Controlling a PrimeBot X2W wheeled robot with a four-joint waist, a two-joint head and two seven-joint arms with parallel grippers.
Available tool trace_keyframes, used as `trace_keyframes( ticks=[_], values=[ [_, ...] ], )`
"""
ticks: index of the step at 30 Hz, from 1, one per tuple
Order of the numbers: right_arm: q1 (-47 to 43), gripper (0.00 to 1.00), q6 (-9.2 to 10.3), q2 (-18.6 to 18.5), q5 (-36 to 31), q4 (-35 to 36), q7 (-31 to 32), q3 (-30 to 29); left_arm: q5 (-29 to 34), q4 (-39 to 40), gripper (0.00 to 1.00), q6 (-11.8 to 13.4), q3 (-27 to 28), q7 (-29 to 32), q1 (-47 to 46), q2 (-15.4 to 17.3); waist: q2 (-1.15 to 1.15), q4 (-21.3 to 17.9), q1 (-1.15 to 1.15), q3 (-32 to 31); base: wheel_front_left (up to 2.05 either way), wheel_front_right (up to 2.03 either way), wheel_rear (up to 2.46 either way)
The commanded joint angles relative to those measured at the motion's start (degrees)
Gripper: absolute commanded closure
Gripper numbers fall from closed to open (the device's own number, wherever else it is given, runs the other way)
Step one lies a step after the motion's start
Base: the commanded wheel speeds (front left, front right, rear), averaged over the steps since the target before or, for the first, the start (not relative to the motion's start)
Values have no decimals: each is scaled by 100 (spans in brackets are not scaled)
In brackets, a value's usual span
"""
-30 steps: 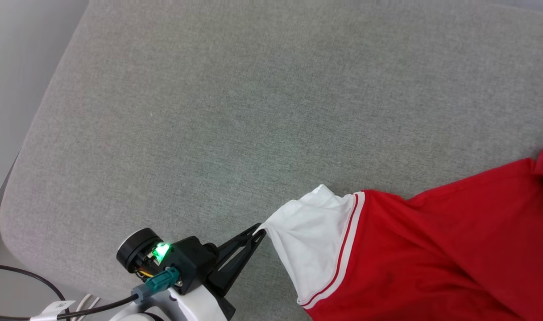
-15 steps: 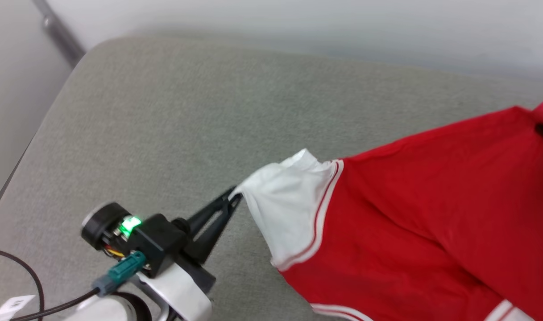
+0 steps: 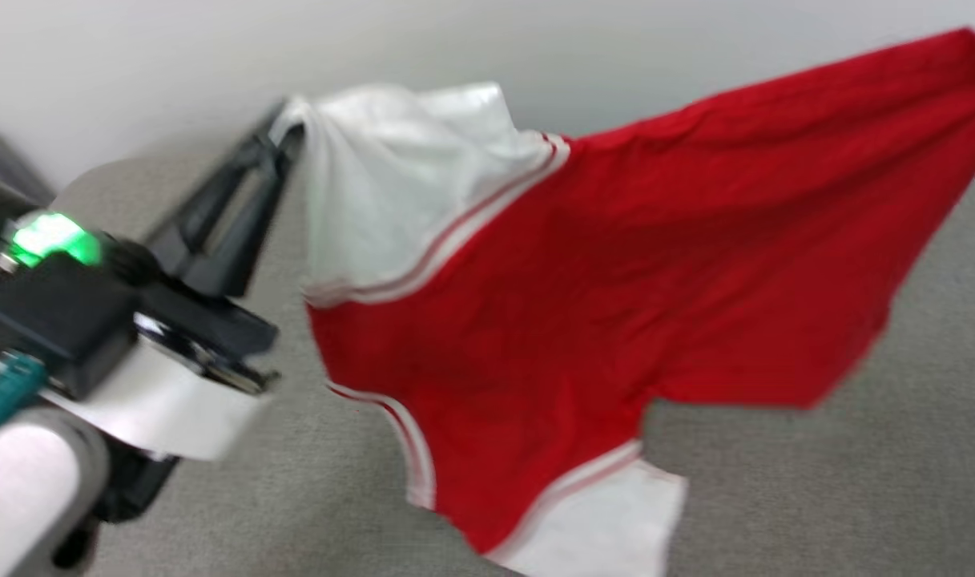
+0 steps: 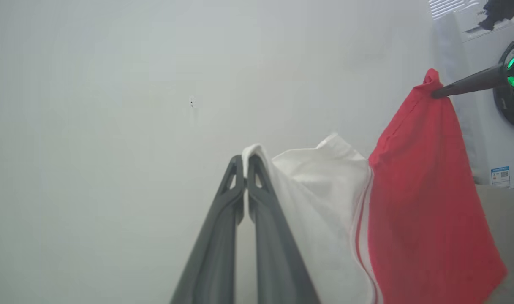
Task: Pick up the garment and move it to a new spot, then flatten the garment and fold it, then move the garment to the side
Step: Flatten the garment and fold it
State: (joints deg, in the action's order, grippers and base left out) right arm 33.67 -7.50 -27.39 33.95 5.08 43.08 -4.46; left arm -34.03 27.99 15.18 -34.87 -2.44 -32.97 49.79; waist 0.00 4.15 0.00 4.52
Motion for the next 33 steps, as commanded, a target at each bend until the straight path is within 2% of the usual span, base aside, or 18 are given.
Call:
trace_keyframes(
  ticks=[1,9,17,25,28,33],
  values=[
    [123,100,2,65,74,101,-98,12,-62,7,100,21,94,-6,-124,9,0,-140,0,-57,0,0,0],
    [399,100,2,178,159,668,-513,-28,-97,65,100,-53,737,4,-986,248,0,-463,0,-27,0,0,0],
    [785,100,2,240,134,895,-819,-6,-121,-75,100,-254,1150,183,-2001,386,0,-683,0,227,0,0,0],
    [1340,100,2,301,1,892,-907,17,-58,-675,100,-672,1218,330,-3092,349,0,-788,0,803,0,0,0],
    [1647,100,2,294,-177,932,-1001,103,83,-1027,100,-934,1120,341,-3566,319,0,-799,0,1146,0,0,0],
    [2363,100,2,362,-471,761,-1252,264,319,-1859,100,-1364,980,210,-4492,93,0,-805,0,1824,0,0,0]
  ],
)
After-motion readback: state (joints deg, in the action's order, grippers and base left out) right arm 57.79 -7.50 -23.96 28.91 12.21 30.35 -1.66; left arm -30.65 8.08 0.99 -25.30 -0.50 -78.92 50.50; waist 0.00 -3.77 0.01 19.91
